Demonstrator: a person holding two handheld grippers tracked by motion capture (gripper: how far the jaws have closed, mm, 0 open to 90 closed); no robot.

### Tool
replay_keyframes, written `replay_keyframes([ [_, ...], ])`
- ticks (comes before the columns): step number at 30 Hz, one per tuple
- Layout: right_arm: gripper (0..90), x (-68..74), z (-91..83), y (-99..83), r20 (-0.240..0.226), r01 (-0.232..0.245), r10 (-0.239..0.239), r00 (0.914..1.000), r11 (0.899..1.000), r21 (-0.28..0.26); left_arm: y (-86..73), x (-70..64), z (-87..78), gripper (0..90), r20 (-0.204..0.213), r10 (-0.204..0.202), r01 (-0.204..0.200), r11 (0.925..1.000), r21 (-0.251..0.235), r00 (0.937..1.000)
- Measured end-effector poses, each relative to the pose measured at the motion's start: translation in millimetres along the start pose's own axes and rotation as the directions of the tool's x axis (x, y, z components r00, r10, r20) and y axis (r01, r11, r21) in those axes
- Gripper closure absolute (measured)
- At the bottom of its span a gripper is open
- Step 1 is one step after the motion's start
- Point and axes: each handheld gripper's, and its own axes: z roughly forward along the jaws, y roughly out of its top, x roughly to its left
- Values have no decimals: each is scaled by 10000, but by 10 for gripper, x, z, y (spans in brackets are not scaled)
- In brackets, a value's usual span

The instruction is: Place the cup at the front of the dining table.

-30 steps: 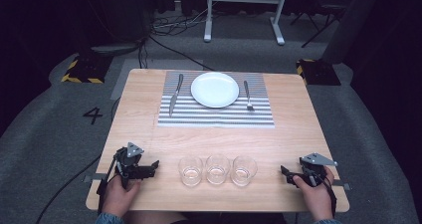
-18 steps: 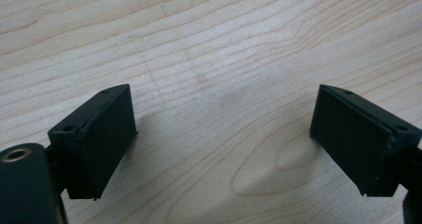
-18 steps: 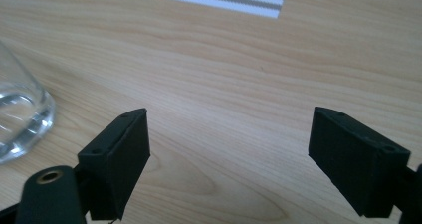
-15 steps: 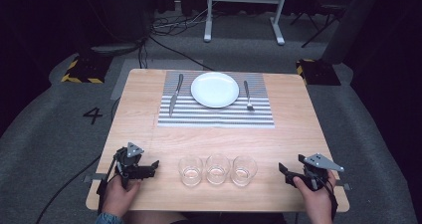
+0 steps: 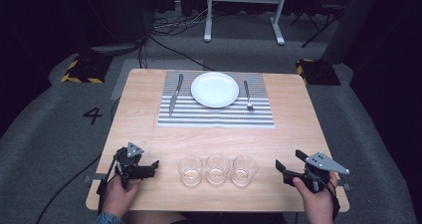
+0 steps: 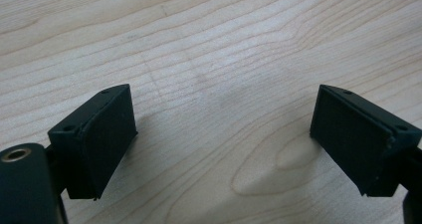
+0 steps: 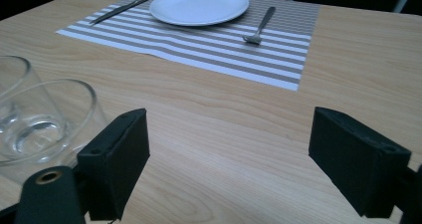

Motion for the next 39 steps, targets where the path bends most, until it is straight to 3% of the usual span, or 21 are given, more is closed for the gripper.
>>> replay_keyframes([
  [11, 159, 269, -5, 140, -608, 215, -229, 9979, 9995, -231, 0, 0, 0, 109, -2, 2, -2, 10000, -1, 10000],
  [20, 158, 547, 52, 233, -1426, 679, -713, 9872, 9973, -292, 0, 0, 0, 109, 5, -3, 3, 10000, 0, 10000],
  [33, 158, 819, 278, 117, -2182, 720, -676, 9736, 9973, 121, 0, 0, 0, 109, 1, -1, 1, 10000, 2, 10000],
  [39, 158, 851, 372, 52, -2159, 611, -531, 9750, 9977, 309, 0, 0, 0, 109, 1, 0, 0, 10000, 1, 10000],
])
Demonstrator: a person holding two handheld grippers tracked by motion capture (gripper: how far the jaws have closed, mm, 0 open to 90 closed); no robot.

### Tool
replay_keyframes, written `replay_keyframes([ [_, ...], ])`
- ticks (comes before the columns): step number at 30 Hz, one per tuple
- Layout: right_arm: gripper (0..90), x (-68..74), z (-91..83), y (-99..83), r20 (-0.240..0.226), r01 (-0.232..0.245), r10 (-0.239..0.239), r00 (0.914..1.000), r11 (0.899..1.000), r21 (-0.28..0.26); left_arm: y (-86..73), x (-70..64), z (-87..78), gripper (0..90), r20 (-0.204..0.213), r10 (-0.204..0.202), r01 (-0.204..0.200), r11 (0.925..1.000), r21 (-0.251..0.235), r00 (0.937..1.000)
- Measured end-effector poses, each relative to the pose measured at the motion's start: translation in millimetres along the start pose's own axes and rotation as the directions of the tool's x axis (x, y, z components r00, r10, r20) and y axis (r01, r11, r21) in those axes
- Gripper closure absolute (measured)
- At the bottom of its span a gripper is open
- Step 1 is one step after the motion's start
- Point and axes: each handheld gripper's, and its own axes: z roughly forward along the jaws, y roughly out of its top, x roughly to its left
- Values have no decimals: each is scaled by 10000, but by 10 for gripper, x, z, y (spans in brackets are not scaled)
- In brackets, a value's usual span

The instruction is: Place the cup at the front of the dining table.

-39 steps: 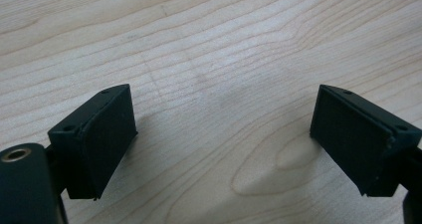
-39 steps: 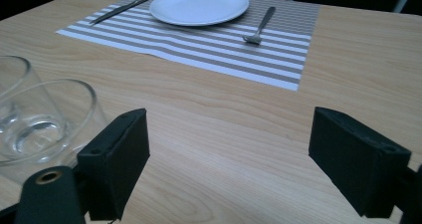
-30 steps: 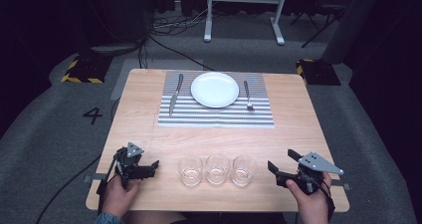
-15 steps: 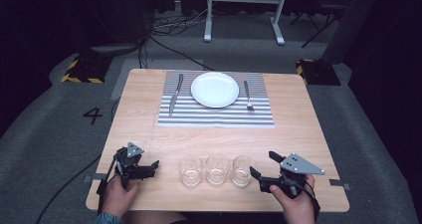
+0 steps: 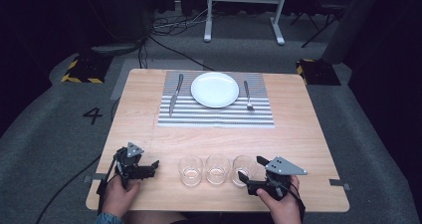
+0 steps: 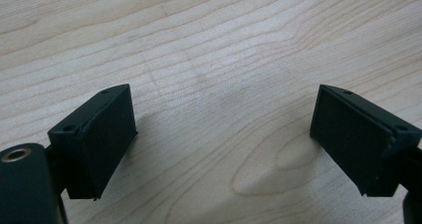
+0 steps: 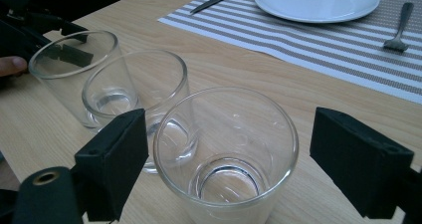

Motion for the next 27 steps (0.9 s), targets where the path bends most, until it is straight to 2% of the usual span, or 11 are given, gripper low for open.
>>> replay_keyframes([
  [4, 158, 4, 139, -66, -129, -16, 20, 9999, 9995, 327, 0, 0, 0, 109, 0, -2, 2, 10000, -1, 10000],
  [14, 166, 8, 286, -153, -76, -107, 112, 9999, 9979, 640, 0, 0, 0, 109, -1, 0, 0, 10000, -1, 10000],
  [16, 173, 7, 301, -167, -77, -134, 139, 9999, 9977, 658, 0, 0, 0, 109, -3, -1, 1, 10000, -2, 10000],
  [20, 191, 40, 291, -139, 222, 295, -317, 9993, 9954, 915, 0, 0, 0, 109, 0, -1, 1, 10000, -2, 10000],
  [27, 193, 52, 280, -111, 467, 120, -170, 9988, 9942, 1064, 0, 0, 0, 109, 0, 1, -1, 10000, -1, 10000],
])
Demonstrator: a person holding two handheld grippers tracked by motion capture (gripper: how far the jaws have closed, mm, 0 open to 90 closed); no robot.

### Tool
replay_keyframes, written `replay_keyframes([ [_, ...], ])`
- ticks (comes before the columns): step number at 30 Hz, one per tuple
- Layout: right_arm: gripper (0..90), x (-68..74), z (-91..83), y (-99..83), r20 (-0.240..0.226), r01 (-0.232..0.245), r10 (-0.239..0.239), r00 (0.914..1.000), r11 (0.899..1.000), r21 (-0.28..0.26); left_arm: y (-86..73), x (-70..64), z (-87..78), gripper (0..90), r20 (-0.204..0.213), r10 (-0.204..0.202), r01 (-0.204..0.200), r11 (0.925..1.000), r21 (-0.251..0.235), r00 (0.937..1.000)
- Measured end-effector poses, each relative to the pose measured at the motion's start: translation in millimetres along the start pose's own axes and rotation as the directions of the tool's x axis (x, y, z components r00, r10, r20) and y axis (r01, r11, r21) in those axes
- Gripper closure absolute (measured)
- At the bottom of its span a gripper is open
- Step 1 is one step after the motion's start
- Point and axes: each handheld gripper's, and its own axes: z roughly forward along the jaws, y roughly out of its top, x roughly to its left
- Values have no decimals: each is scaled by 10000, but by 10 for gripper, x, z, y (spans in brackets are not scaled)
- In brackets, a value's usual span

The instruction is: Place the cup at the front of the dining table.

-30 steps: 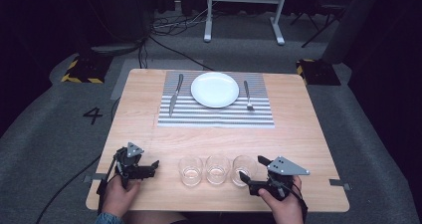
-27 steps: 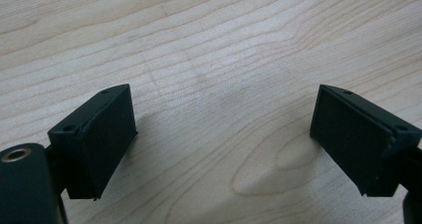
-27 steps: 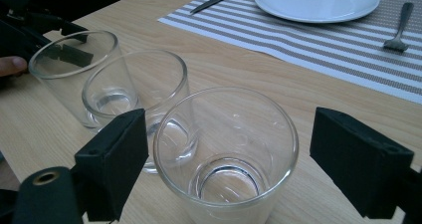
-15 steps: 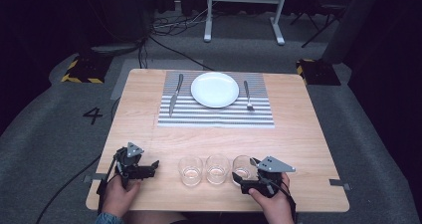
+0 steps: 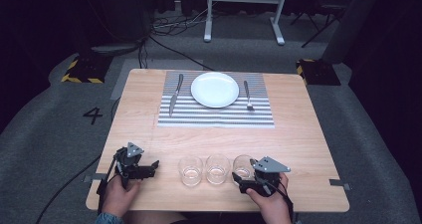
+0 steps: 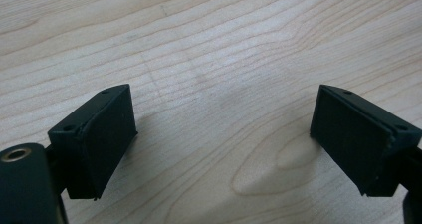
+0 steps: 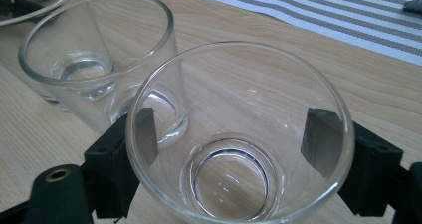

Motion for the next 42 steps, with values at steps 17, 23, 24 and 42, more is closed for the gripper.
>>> replay_keyframes([
  [17, 194, -77, -197, 296, 578, -134, 177, 9982, 9972, -730, 0, 0, 0, 109, 0, -2, 2, 10000, 0, 10000],
  [23, 194, -96, -224, 426, 645, -135, 200, 9977, 9950, -993, 0, 0, 0, 109, 0, -3, 3, 10000, 0, 10000],
  [24, 194, -106, -231, 448, 628, -145, 213, 9978, 9942, -1070, 0, 0, 0, 109, 1, -2, 2, 10000, 2, 10000],
  [42, 194, -168, -189, 854, 902, -157, 330, 9954, 9823, -1867, 0, 0, 0, 109, 6, -6, 6, 10000, 0, 10000],
])
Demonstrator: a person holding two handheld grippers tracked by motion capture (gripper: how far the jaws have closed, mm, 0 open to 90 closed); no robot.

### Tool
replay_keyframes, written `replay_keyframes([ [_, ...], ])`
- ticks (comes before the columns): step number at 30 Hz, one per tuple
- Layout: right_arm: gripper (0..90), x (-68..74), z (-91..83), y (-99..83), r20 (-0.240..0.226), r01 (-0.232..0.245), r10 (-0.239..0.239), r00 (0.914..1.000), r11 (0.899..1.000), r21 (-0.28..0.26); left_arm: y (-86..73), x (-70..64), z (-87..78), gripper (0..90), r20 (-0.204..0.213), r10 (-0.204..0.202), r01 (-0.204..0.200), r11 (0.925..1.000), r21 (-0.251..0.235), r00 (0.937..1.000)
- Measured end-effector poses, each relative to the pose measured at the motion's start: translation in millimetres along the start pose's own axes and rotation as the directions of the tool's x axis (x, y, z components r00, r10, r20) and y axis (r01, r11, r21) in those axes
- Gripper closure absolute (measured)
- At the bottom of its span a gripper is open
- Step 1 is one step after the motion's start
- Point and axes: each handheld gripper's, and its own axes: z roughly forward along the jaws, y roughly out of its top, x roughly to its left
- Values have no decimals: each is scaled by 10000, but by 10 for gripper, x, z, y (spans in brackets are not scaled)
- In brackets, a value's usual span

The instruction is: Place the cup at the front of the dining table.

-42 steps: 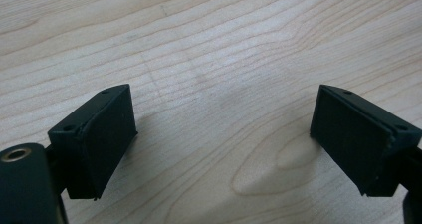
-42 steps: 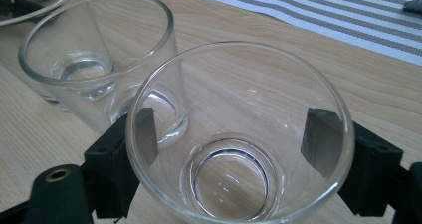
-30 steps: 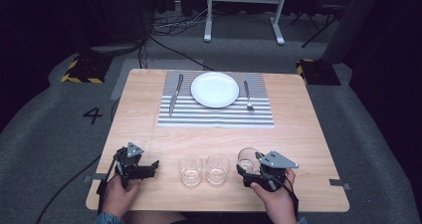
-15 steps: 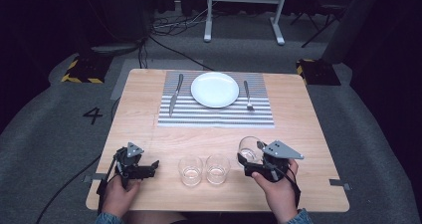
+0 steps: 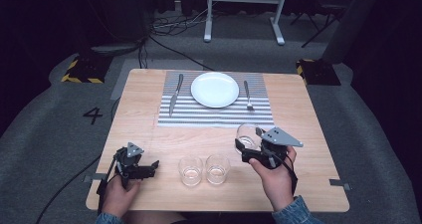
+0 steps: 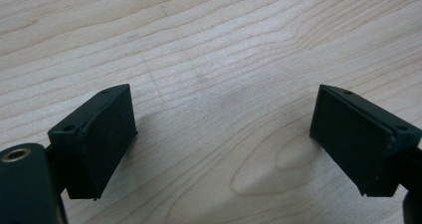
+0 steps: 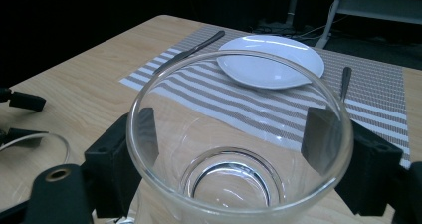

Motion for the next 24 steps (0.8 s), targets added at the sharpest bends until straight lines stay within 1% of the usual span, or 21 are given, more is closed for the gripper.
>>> replay_keyframes([
  [2, 194, -2, 31, 34, 6, -122, 123, 9999, 9999, -41, 0, 0, 0, 109, -5, -1, 1, 10000, 6, 10000],
  [4, 194, -10, 62, 69, 109, -112, 112, 9999, 9999, -29, 0, 0, 0, 109, -6, 1, -1, 10000, -1, 10000],
  [6, 194, -8, 91, 101, 203, -219, 219, 9996, 9998, -3, 0, -1, 0, 109, -5, 1, -1, 10000, 0, 10000],
  [7, 194, -20, 132, 144, 290, -125, 125, 9995, 9999, -11, 0, -1, 0, 109, -4, 2, -2, 10000, 0, 10000],
  [9, 194, -21, 146, 162, 338, -117, 117, 9994, 9999, -3, -1, -1, 0, 109, -7, 2, -2, 10000, -2, 10000],
  [11, 194, -29, 189, 215, 391, -166, 166, 9991, 9999, 4, -1, -1, 0, 109, -5, 1, -1, 10000, 0, 10000],
  [12, 194, -34, 228, 271, 437, -200, 197, 9989, 9998, 53, -1, -1, 0, 109, -6, 1, -1, 10000, -1, 10000],
  [13, 194, -34, 228, 271, 437, -200, 197, 9989, 9998, 53, 0, 0, 0, 109, -5, 0, 0, 10000, 0, 10000],
  [18, 194, -53, 348, 399, 522, -166, 166, 9985, 9999, 2, 0, 0, 0, 109, -2, -1, 1, 10000, 0, 10000],
  [23, 194, -56, 471, 490, 544, -270, 267, 9982, 9996, 49, 0, 0, 0, 109, -5, 4, -4, 10000, -1, 10000],
  [24, 194, -57, 521, 524, 517, -331, 329, 9981, 9994, 33, 0, 0, 0, 109, -3, 2, -2, 10000, 2, 10000],
])
